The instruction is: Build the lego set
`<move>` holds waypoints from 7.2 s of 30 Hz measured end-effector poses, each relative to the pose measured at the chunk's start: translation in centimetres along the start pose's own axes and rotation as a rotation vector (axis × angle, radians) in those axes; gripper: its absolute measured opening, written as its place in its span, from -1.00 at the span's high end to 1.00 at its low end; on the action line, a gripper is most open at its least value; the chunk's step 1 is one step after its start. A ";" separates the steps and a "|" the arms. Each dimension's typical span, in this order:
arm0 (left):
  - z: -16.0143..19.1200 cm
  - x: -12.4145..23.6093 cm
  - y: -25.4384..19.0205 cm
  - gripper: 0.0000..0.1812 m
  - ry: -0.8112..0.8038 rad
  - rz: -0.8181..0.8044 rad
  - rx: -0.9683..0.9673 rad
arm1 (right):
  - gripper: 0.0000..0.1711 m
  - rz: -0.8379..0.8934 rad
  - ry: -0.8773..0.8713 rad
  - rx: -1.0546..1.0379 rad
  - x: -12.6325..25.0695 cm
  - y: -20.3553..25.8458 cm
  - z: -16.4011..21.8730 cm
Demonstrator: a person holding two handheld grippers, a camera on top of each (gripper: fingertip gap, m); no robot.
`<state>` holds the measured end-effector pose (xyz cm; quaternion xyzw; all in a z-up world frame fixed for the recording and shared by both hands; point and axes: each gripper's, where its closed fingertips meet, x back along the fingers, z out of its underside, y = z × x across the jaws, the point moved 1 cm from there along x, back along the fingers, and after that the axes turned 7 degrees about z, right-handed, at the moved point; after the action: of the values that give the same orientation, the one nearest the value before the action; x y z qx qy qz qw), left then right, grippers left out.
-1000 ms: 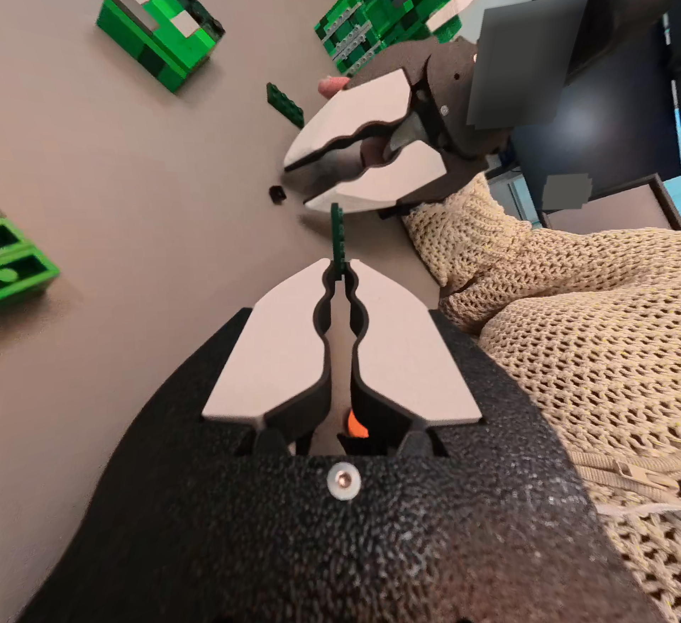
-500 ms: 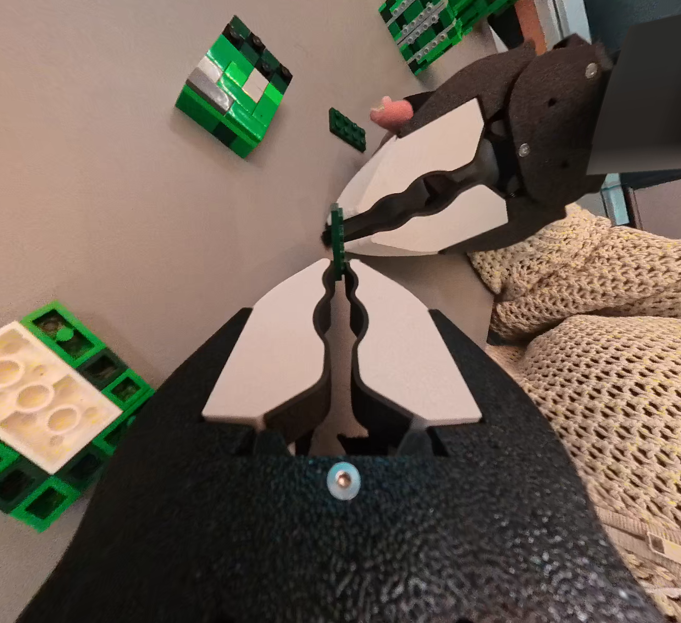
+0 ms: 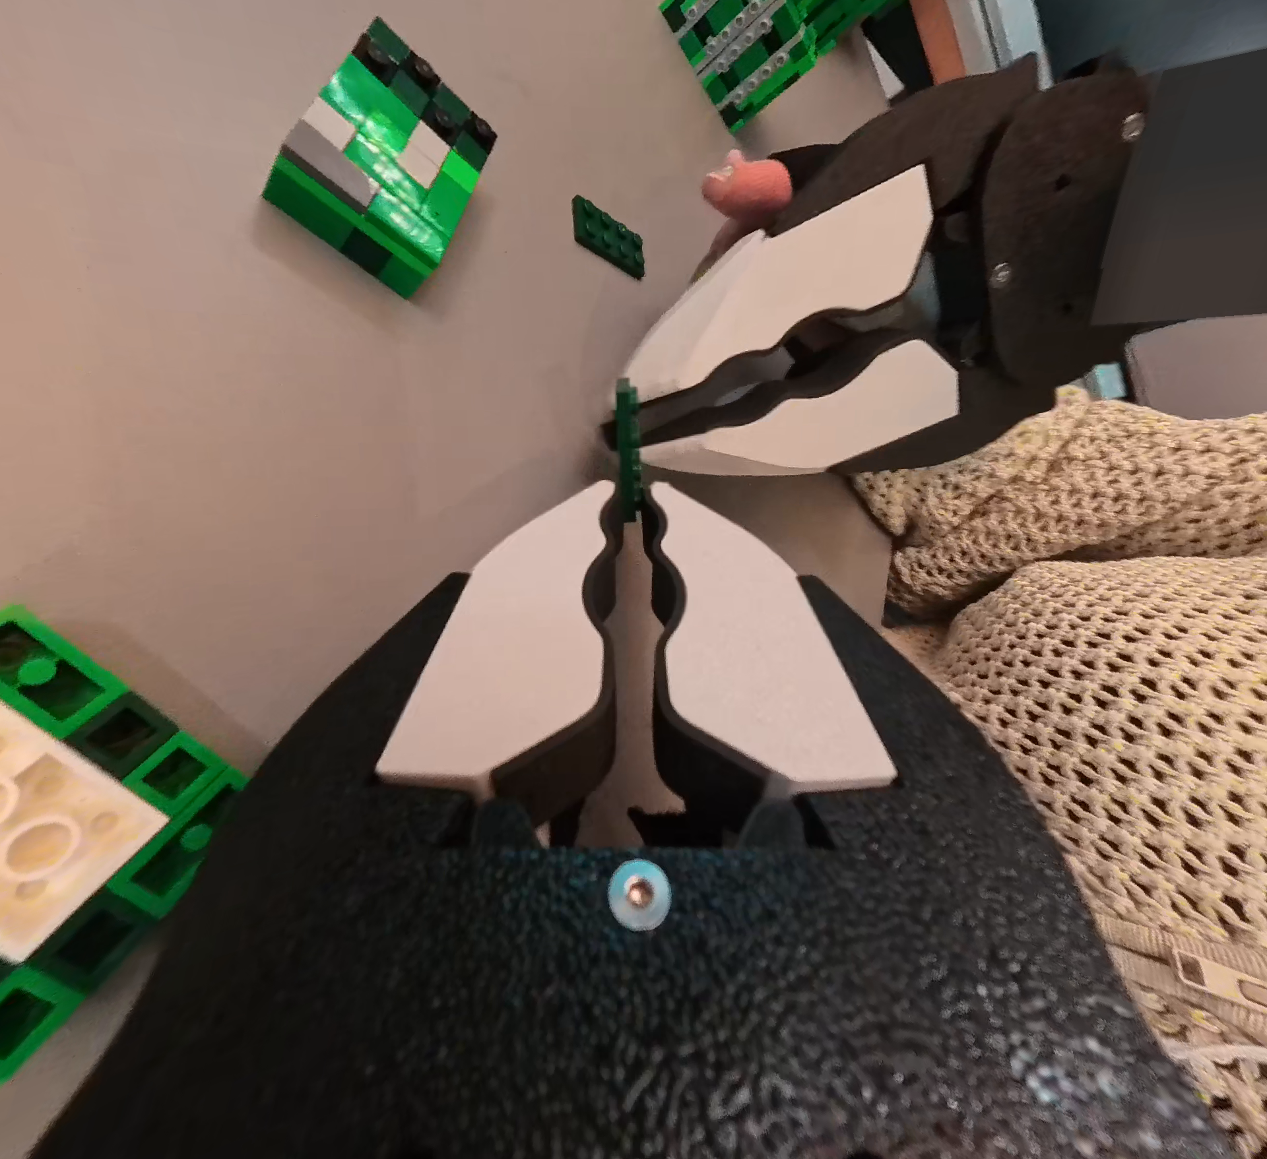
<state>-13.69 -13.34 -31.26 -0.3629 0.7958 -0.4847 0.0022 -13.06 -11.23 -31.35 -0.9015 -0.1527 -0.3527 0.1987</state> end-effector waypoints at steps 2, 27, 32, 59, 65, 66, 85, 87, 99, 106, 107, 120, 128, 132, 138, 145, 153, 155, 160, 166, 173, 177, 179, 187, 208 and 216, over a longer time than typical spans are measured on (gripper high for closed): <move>0.2 -0.2 -0.2 0.96 0.012 0.021 0.008 | 0.91 -0.011 -0.016 -0.003 0.0 0.3 -0.3; 0.0 0.3 -0.8 0.96 -0.060 0.087 -0.008 | 0.91 -0.104 0.562 0.202 5.7 -0.7 6.0; -0.9 1.5 -1.3 0.96 -0.135 0.072 -0.053 | 0.92 -0.239 0.995 0.158 8.8 0.1 9.6; 1.1 -0.8 -6.0 0.96 -0.016 0.378 -0.038 | 0.81 -0.086 0.019 -0.043 7.7 0.9 8.1; 3.4 -2.8 -5.7 0.96 0.140 0.382 0.025 | 0.78 -0.218 -0.046 0.051 6.4 0.8 8.0; 3.4 -2.8 -5.7 0.96 0.145 0.385 0.036 | 0.79 -0.218 -0.038 0.071 6.2 0.7 8.1; 0.5 -1.8 -3.4 0.96 -0.207 0.301 0.272 | 0.91 -0.010 -0.289 -0.049 5.4 -1.0 -1.2; 0.6 -1.7 -3.5 0.96 -0.223 0.311 0.293 | 0.91 -0.019 -0.283 -0.017 5.2 -0.4 -1.8; 0.7 -1.7 -3.6 0.96 -0.227 0.325 0.295 | 0.91 -0.025 -0.186 0.012 3.7 0.5 -1.8; 0.7 -1.7 -3.7 0.96 -0.221 0.329 0.293 | 0.91 -0.001 -0.158 0.046 3.4 0.6 -1.6; 0.7 -1.7 -3.7 0.96 -0.220 0.328 0.291 | 0.91 0.005 -0.158 0.048 3.4 0.6 -1.6; 0.8 -1.8 -3.7 0.96 -0.214 0.319 0.279 | 0.88 0.006 -0.146 0.052 3.4 0.7 -1.7; 0.8 -1.8 -3.8 0.96 -0.213 0.324 0.275 | 0.79 -0.021 -0.224 -0.040 4.6 -0.1 -2.2; 1.1 -1.9 -4.2 0.96 -0.191 0.331 0.241 | 0.64 -0.234 -0.373 -0.431 5.6 -1.1 -2.6; 1.2 -1.9 -4.7 0.96 -0.177 0.358 0.222 | 0.61 -0.572 -0.362 -0.875 4.7 -0.1 -1.1; 1.4 -1.9 -5.1 0.96 -0.163 0.378 0.204 | 0.72 -0.745 -0.345 -0.979 4.4 1.4 -1.6; 1.4 -1.9 -5.3 0.96 -0.158 0.380 0.197 | 0.80 -0.779 -0.344 -0.984 4.4 1.7 -1.8; 1.5 -2.0 -5.3 0.96 -0.155 0.378 0.195 | 0.86 -0.776 -0.340 -0.984 4.4 1.7 -1.7; 1.7 -2.0 -5.9 0.96 -0.129 0.394 0.138 | 0.88 -0.781 -0.335 -0.914 5.1 2.2 -1.9; 2.1 -2.1 -6.8 0.96 -0.082 0.299 -0.160 | 0.88 -0.636 -0.301 -0.611 6.5 3.0 -2.3; 2.6 -2.2 -7.5 0.96 -0.026 0.228 -0.401 | 0.88 -0.554 -0.317 -0.396 7.5 4.0 -2.4; 2.7 -2.3 -7.7 0.96 -0.011 0.199 -0.480 | 0.89 -0.531 -0.344 -0.337 7.8 4.3 -2.6; 2.5 -2.2 -7.9 0.96 -0.029 0.212 -0.480 | 0.89 -0.524 -0.368 -0.342 8.0 4.2 -2.8; 2.3 -2.2 -7.6 0.96 -0.011 0.161 -0.520 | 0.89 -0.462 -0.382 -0.316 8.0 4.0 -2.8; 1.0 -1.4 -7.4 0.96 -0.064 -0.064 -0.787 | 0.85 -0.359 -0.464 -0.390 8.2 3.2 -3.8; 1.4 -1.6 -8.2 0.95 -0.068 -0.010 -0.840 | 0.90 -0.371 -0.507 -0.267 9.0 4.0 -3.8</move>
<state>-7.28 -15.72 -26.19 -0.3518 0.9220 -0.1061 -0.1220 -7.20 -15.32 -23.52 -0.9356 -0.3109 -0.1642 -0.0329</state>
